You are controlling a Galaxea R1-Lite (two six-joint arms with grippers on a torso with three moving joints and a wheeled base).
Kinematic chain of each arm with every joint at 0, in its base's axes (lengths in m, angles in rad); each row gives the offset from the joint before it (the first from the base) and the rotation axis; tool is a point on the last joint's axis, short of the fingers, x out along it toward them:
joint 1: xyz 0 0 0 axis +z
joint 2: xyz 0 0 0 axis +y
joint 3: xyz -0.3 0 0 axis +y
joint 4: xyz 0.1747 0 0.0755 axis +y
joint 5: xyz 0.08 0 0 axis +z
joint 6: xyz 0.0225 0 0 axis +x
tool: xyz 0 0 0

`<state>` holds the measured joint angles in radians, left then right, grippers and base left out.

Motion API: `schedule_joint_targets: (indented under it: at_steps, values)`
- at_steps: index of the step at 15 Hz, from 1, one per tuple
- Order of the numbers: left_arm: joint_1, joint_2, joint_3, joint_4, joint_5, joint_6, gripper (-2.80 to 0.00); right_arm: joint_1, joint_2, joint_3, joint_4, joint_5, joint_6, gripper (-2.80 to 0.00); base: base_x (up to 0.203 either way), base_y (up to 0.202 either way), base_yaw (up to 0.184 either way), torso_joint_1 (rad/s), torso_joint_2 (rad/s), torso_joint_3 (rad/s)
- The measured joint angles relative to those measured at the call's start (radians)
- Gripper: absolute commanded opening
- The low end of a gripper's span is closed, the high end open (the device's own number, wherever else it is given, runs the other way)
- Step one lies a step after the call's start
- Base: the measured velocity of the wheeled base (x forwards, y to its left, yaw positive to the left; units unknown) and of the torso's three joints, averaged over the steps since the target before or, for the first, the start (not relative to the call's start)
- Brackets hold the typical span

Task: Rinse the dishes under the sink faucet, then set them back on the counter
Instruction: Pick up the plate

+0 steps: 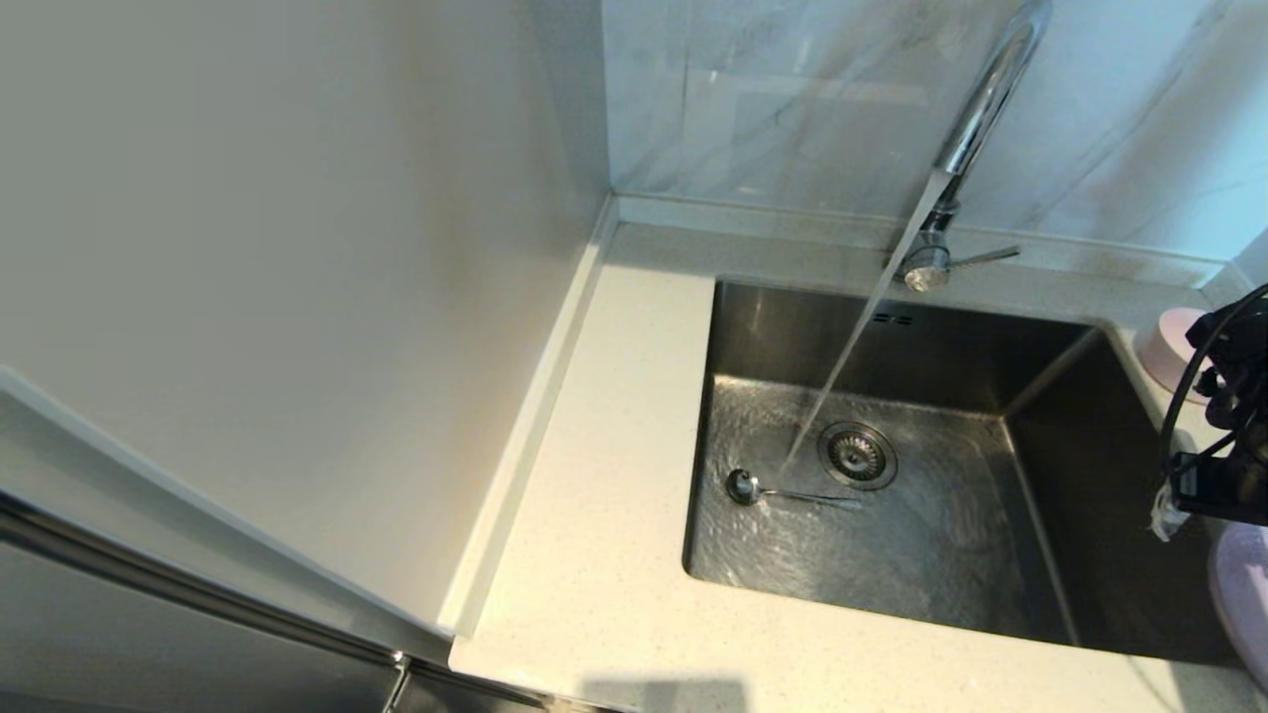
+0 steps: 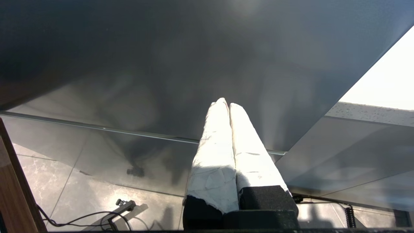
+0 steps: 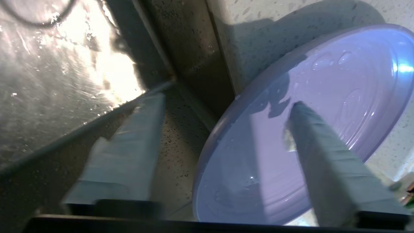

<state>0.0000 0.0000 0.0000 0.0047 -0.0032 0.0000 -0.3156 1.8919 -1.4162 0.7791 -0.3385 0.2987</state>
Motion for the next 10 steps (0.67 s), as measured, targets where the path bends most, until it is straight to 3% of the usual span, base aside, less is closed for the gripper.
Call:
schedule_joint_targets:
  at_steps: [3, 10]
  values:
    - [0.000, 0.000, 0.000, 0.000, 0.000, 0.000, -2.80, -0.016, 0.011, -0.004, 0.000, 0.000, -0.046, -2.80, 0.000, 0.000, 0.000, 0.000, 0.00, 0.000]
    - [0.000, 0.000, 0.000, 0.000, 0.000, 0.000, -2.80, 0.010, -0.035, 0.020, 0.006, 0.005, -0.043, -2.80, 0.000, 0.000, 0.000, 0.000, 0.00, 0.000]
